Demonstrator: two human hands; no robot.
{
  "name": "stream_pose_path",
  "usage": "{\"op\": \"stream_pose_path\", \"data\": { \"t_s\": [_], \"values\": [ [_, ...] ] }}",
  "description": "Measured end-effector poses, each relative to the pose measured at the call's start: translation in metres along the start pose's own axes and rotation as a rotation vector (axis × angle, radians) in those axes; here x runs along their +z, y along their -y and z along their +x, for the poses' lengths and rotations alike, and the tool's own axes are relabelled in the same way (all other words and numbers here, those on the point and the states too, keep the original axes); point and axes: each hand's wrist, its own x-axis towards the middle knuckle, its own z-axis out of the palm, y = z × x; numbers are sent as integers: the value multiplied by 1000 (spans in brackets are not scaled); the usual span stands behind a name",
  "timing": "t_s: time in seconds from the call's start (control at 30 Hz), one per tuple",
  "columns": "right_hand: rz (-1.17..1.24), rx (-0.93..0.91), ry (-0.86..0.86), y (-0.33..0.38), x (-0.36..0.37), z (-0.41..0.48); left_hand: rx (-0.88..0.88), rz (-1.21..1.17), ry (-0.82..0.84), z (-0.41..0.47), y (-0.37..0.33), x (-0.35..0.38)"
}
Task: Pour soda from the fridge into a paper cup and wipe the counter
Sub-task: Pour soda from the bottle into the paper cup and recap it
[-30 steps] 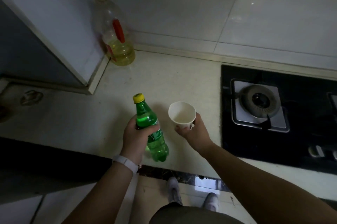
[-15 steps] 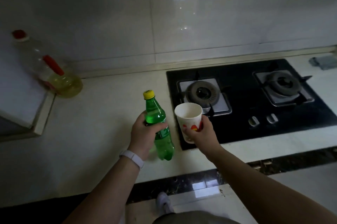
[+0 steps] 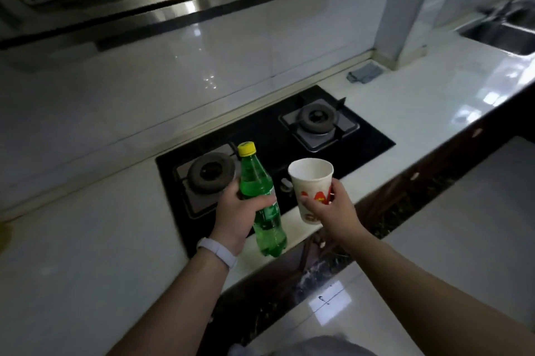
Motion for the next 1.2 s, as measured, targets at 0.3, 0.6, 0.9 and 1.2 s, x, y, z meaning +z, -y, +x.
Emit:
{"op": "stream_pose_path", "data": {
  "t_s": [0.3, 0.6, 0.9, 1.2],
  "values": [
    [48, 38, -202, -9, -160, -16, 39, 66, 178, 1, -11, 158],
    [115, 44, -366, -12, -249, -25, 89, 90, 321, 10, -34, 257],
    [136, 116, -464, -25, -296, 12, 4, 131, 372, 62, -17, 327],
    [110, 160, -529, -15, -359, 104, 10, 79, 459, 151, -29, 418]
  ]
}}
